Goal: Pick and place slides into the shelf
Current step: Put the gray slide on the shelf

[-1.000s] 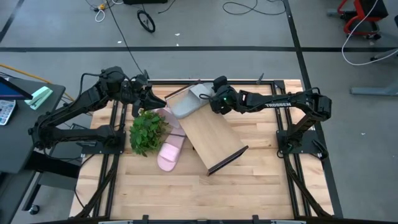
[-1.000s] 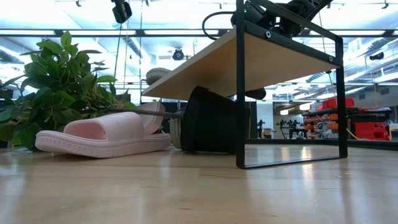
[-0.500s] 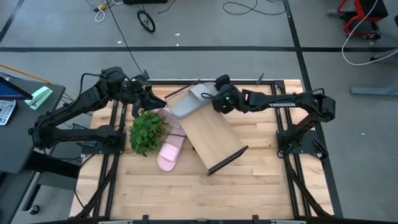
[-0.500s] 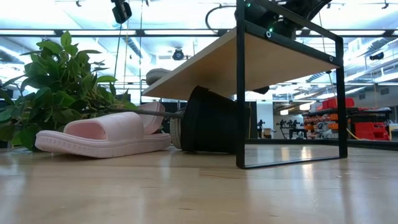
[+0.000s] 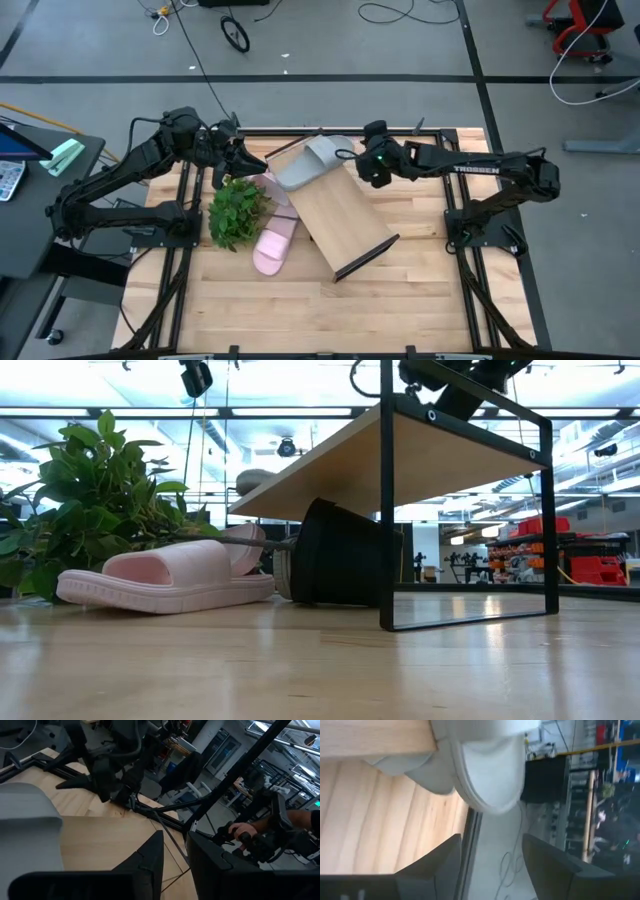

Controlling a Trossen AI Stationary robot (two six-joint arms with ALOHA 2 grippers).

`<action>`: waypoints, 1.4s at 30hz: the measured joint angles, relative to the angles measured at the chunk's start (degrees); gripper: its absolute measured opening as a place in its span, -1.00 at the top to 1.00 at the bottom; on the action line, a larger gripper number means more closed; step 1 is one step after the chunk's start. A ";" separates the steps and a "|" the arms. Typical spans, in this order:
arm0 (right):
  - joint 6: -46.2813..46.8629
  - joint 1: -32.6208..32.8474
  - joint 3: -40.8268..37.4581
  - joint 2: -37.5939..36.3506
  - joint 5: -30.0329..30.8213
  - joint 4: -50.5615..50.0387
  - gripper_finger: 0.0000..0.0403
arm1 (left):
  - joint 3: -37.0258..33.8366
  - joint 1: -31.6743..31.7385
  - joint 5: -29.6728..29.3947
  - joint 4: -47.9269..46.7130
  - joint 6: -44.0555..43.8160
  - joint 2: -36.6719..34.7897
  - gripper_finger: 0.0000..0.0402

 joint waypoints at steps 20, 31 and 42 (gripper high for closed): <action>63.64 -19.30 2.54 -9.79 -40.55 -20.00 -0.04 | 0.00 0.00 -1.12 -0.83 8.31 0.00 0.57; 72.77 -30.83 2.54 -1.87 -65.96 -20.11 -0.03 | 0.00 0.02 -3.66 -0.79 11.10 0.00 0.60; 69.19 -35.22 2.54 2.10 -64.42 -14.68 0.01 | 0.02 -0.52 -11.72 -1.41 12.90 0.46 0.61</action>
